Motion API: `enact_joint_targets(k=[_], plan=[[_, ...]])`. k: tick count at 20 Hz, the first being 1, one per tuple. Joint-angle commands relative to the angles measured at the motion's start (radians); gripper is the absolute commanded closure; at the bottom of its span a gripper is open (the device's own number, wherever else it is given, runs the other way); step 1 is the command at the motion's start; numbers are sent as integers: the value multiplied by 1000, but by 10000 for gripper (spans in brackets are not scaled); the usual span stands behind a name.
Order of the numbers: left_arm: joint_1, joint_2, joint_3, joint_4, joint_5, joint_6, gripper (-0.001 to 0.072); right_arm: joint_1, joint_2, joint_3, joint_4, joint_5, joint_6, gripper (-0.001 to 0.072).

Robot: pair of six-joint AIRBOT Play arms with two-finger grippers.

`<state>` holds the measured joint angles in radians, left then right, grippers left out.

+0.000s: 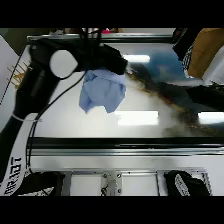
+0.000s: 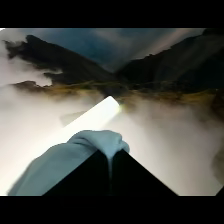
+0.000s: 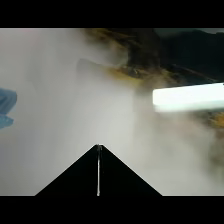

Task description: Fold the clothes and pants, and hang the long-sleeved shirts on hangers.

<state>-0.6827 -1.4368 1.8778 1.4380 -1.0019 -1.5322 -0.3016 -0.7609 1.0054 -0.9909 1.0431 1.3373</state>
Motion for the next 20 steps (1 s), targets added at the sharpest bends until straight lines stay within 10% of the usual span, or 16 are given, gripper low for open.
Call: enact_joint_targets(k=[1,2,3,5,7,8,12,20], plan=[[-76,-91,3,-24,-25,-7,549,-8,0,2,-1,-4,1,688],[-82,-111,-23,-24,-30,-7,74,-8,0,2,-1,-3,1,685],[-76,-126,-43,-19,-34,-13,19,-8,0,2,-1,-3,1,681],[-12,-137,-68,-18,-45,-31,20,-8,-1,2,0,-2,1,632],[108,-136,-93,-18,-45,-86,20,-8,-2,1,0,18,1,138],[177,-136,-118,-19,-43,-127,20,-7,-4,1,0,39,1,73],[449,-170,-291,-37,47,-283,20,-4,-46,-1,0,136,2,75],[655,-478,-214,-358,115,-229,20,189,-190,-191,-1,89,55,183]])
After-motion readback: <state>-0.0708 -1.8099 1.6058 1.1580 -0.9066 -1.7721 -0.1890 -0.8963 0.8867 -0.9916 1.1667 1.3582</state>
